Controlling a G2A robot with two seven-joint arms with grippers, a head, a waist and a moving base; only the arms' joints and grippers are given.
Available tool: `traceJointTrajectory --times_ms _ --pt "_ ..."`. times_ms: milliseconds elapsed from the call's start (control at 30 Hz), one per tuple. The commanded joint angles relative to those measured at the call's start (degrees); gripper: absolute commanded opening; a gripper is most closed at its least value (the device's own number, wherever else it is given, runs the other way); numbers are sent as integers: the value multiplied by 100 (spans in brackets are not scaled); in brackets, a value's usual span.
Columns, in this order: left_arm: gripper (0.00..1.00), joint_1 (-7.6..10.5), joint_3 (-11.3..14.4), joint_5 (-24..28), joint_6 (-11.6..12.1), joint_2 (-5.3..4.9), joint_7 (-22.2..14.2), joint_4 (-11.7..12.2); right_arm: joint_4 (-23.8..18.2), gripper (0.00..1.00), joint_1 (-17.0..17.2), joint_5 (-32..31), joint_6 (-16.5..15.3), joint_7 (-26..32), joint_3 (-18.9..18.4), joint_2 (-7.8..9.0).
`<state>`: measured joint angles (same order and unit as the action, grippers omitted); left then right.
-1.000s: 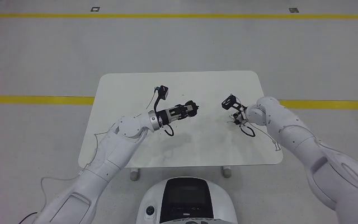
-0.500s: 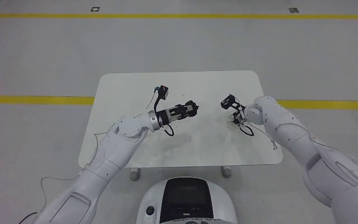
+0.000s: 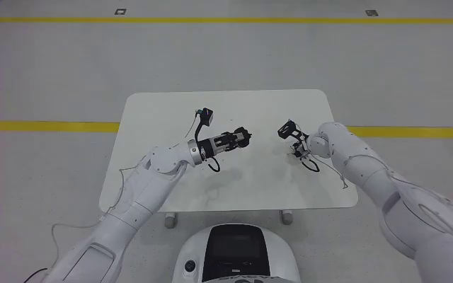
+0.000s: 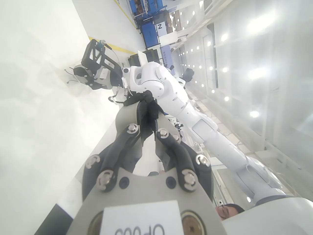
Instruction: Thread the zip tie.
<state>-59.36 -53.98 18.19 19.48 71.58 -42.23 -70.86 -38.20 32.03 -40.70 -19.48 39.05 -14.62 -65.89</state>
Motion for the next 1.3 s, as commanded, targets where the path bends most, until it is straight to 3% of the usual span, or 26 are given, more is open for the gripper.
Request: traceJointTrajectory --times_ms 0,500,667,800,967,1133,1267 --pt "0 0 0 0 0 0 0 0 40 9 -9 8 0 -26 22 -16" --pt "0 0 0 0 0 0 0 0 310 9 -65 24 0 -207 169 -143" --pt "0 0 0 0 0 0 0 0 355 21 -81 14 0 -277 198 -169" --pt "0 0 0 0 0 0 0 0 390 21 -82 11 0 -311 218 -179" --pt "0 0 0 0 0 0 0 0 400 19 -73 66 0 -282 254 -199" --pt "0 0 0 0 0 0 0 0 417 0 -84 120 0 -284 298 -212" --pt "0 0 0 0 0 0 0 0 450 0 -100 154 0 -285 319 -215"
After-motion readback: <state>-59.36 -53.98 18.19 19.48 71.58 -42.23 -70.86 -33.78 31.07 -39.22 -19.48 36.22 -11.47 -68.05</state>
